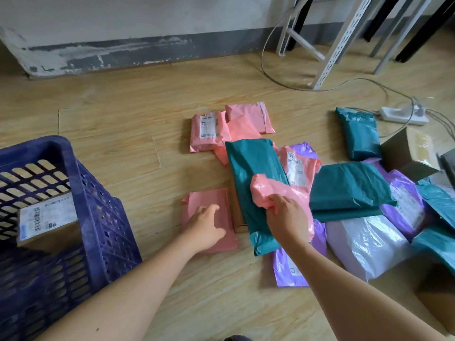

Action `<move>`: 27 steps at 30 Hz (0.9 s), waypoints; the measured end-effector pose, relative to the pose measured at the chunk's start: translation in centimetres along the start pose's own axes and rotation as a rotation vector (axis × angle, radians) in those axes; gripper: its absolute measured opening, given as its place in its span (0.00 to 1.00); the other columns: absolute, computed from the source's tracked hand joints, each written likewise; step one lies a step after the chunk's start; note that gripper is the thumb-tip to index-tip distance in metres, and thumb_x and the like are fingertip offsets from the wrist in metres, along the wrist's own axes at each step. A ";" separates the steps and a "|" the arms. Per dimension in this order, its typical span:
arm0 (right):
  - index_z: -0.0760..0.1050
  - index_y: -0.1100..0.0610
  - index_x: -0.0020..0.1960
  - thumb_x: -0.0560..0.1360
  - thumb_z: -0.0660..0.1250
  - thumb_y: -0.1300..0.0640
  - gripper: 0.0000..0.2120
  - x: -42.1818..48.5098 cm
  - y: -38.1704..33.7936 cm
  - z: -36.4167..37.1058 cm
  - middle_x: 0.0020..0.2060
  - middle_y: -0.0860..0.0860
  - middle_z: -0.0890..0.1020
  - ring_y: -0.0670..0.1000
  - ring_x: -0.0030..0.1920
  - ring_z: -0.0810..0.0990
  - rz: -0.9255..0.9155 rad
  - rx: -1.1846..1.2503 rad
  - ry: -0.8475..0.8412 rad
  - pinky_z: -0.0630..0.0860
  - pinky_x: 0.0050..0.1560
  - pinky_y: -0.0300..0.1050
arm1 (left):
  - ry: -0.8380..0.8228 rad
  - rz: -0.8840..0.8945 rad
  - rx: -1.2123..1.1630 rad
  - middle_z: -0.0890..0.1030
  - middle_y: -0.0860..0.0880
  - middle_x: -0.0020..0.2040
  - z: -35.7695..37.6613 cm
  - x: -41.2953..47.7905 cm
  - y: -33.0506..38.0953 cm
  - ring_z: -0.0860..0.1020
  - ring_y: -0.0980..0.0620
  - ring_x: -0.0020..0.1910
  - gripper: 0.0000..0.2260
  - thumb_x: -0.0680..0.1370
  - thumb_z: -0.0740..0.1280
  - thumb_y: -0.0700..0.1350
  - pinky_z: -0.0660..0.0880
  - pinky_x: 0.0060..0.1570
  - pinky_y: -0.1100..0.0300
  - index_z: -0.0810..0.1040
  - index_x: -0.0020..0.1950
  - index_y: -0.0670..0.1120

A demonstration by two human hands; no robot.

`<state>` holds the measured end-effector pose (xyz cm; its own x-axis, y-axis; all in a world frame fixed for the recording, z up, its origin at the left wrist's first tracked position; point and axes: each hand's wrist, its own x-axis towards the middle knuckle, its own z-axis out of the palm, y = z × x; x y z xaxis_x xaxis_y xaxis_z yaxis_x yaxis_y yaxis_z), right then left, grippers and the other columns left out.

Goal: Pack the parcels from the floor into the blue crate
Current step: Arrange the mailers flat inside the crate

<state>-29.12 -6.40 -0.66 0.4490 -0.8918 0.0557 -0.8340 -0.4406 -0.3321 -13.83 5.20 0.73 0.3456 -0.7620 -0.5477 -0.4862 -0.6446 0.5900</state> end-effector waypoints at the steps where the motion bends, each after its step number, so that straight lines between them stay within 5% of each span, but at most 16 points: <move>1: 0.78 0.59 0.47 0.74 0.55 0.58 0.13 0.3 -0.6 -0.6 0.42 0.56 0.82 0.60 0.45 0.77 0.007 0.022 0.026 0.69 0.42 0.49 | 0.016 -0.022 -0.053 0.60 0.46 0.74 -0.1 0.2 0.0 0.72 0.46 0.63 0.30 0.76 0.66 0.43 0.72 0.59 0.54 0.56 0.75 0.50; 7: 0.70 0.59 0.39 0.76 0.56 0.57 0.10 0.5 -4.7 -4.3 0.35 0.53 0.77 0.56 0.38 0.74 0.142 0.385 0.124 0.68 0.39 0.49 | 0.034 -0.100 -0.471 0.64 0.47 0.74 -0.6 0.5 1.3 0.68 0.49 0.68 0.44 0.69 0.76 0.45 0.67 0.61 0.58 0.54 0.77 0.47; 11: 0.77 0.57 0.39 0.72 0.54 0.55 0.14 0.7 -5.5 -5.0 0.36 0.53 0.80 0.55 0.41 0.76 0.303 0.686 0.147 0.72 0.45 0.49 | -0.029 -0.036 -0.631 0.77 0.51 0.52 0.0 0.5 2.0 0.77 0.61 0.42 0.29 0.68 0.74 0.34 0.74 0.37 0.72 0.67 0.66 0.43; 15: 0.73 0.53 0.31 0.74 0.57 0.61 0.14 0.9 -3.9 -4.3 0.30 0.47 0.75 0.50 0.37 0.72 0.523 0.875 0.033 0.69 0.44 0.44 | -0.134 -0.112 -0.708 0.81 0.49 0.49 0.6 0.6 1.5 0.77 0.49 0.52 0.18 0.67 0.76 0.38 0.73 0.54 0.56 0.75 0.53 0.47; 20: 0.66 0.57 0.32 0.75 0.56 0.61 0.12 0.7 -1.1 -2.4 0.30 0.52 0.70 0.50 0.33 0.67 0.776 1.021 -0.196 0.63 0.34 0.42 | -0.126 -0.129 -0.798 0.85 0.49 0.38 1.5 0.8 2.3 0.81 0.44 0.50 0.15 0.62 0.78 0.42 0.75 0.51 0.54 0.78 0.44 0.46; 22: 0.70 0.57 0.33 0.75 0.59 0.61 0.11 0.7 0.3 -2.2 0.33 0.53 0.74 0.51 0.34 0.70 0.837 1.068 -0.170 0.68 0.36 0.43 | -0.085 -0.141 -0.815 0.85 0.49 0.36 1.9 1.0 2.4 0.82 0.45 0.46 0.16 0.61 0.80 0.44 0.77 0.48 0.54 0.78 0.44 0.45; 25: 0.75 0.57 0.40 0.75 0.61 0.61 0.07 0.1 4.5 -1.3 0.35 0.52 0.77 0.53 0.36 0.77 0.945 1.043 0.009 0.75 0.40 0.46 | -0.049 -0.141 -0.848 0.85 0.44 0.47 2.2 1.4 2.3 0.82 0.45 0.50 0.29 0.56 0.82 0.49 0.76 0.58 0.48 0.79 0.52 0.41; 27: 0.77 0.56 0.40 0.73 0.60 0.59 0.07 -1.4 7.6 -0.6 0.36 0.54 0.80 0.59 0.43 0.81 0.975 0.820 0.063 0.78 0.48 0.50 | -0.030 -0.124 -0.865 0.84 0.46 0.46 2.7 1.6 2.2 0.82 0.46 0.51 0.19 0.63 0.80 0.45 0.75 0.60 0.51 0.79 0.50 0.42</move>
<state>-36.24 -8.57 -2.71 -0.2702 -0.8221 -0.5011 -0.3566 0.5689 -0.7411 -16.56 2.75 -0.43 0.3286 -0.6893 -0.6456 0.3375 -0.5528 0.7619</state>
